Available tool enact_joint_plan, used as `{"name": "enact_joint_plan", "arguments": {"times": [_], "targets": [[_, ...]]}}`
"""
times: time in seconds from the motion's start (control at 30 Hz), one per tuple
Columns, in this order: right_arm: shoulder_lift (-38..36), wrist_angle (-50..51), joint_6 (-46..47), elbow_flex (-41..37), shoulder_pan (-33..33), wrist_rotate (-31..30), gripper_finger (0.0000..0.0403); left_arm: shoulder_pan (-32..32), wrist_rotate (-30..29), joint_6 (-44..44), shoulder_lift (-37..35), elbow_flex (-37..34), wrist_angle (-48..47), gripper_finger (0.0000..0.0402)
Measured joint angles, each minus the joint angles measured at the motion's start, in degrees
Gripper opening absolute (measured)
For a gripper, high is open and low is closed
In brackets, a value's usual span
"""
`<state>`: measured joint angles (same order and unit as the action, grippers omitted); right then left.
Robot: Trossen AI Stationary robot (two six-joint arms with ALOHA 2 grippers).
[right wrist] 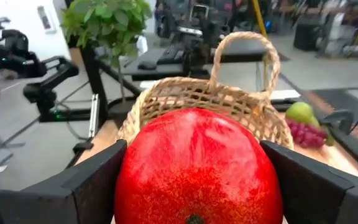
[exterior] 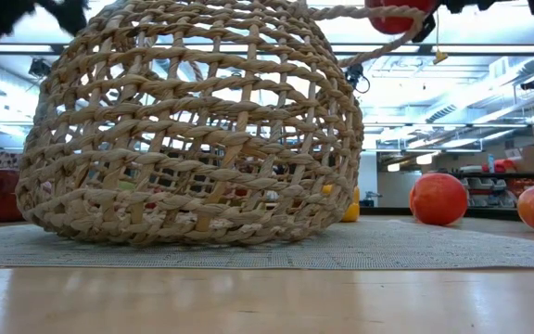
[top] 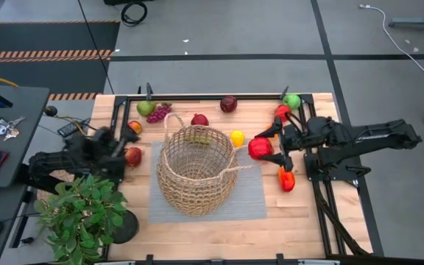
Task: Build produce basket
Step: Put the red apple into the brown woven basket
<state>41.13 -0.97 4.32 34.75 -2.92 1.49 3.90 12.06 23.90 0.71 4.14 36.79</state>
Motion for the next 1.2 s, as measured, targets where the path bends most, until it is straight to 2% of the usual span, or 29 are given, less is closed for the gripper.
{"name": "enact_joint_plan", "arguments": {"times": [0.13,0.23,0.3,0.4,0.53,0.6,0.67,0.77,0.83,0.9,1.03,1.13,1.2], "targets": [[-0.23,-9.69,-1.03,-4.44,-0.39,-3.22,0.0358,0.0,6.29,-3.96,0.0,0.7,5.86,0.0389],[0.86,-28.8,0.94,-7.57,-0.39,-3.64,0.0358,0.0,10.42,-15.56,0.0,0.96,3.91,0.0389],[2.45,-39.43,1.15,-9.14,-0.39,-3.91,0.0358,-0.01,10.79,-25.19,0.04,0.94,0.95,0.0389],[3.53,-46.13,-1.77,-9.47,-0.35,-4.09,0.0358,0.0,9.92,-38.71,0.02,0.94,-1.09,0.0389],[2.94,-50.91,-4.14,-8.96,0.19,-5.2,0.0358,-0.04,7.14,-46.28,0.02,0.96,-0.8,0.0389],[1.91,-47.98,-4.15,-7.05,0.97,-5.49,0.0358,0.0,0.12,-44.54,0.02,0.96,-0.79,0.0389],[0.98,-42.36,-3.73,-4.12,2.13,-5.98,0.0358,0.03,-10.63,-40.07,0.02,1.04,-2.4,0.0389],[1.12,-29.57,-0.94,0.71,4.17,-6.55,0.0358,0.07,-27.8,-31.03,0.03,1.05,-9.26,0.0389],[1.59,-18.18,0.92,4.1,5.29,-6.29,0.0358,0.07,-34.32,-24.85,0.02,1.17,-14.16,0.0389],[2.04,-6.52,1.76,7.44,6.13,-5.85,0.0358,0.07,-35.06,-20.18,0.04,1.89,-19.98,0.0389],[4.24,8.77,3.35,12.35,7.77,-5.17,0.0358,0.07,-32.24,-11.89,0.17,3.71,-30.6,0.0389],[5.2,13.83,4.73,13.29,8.11,-4.96,0.0358,0.07,-31.44,-5.68,0.69,4.57,-36.73,0.0389],[5.11,13.78,5.25,14.01,8.07,-4.27,0.0358,0.07,-28.71,-4.15,0.74,4.68,-38.71,0.0389]]}}
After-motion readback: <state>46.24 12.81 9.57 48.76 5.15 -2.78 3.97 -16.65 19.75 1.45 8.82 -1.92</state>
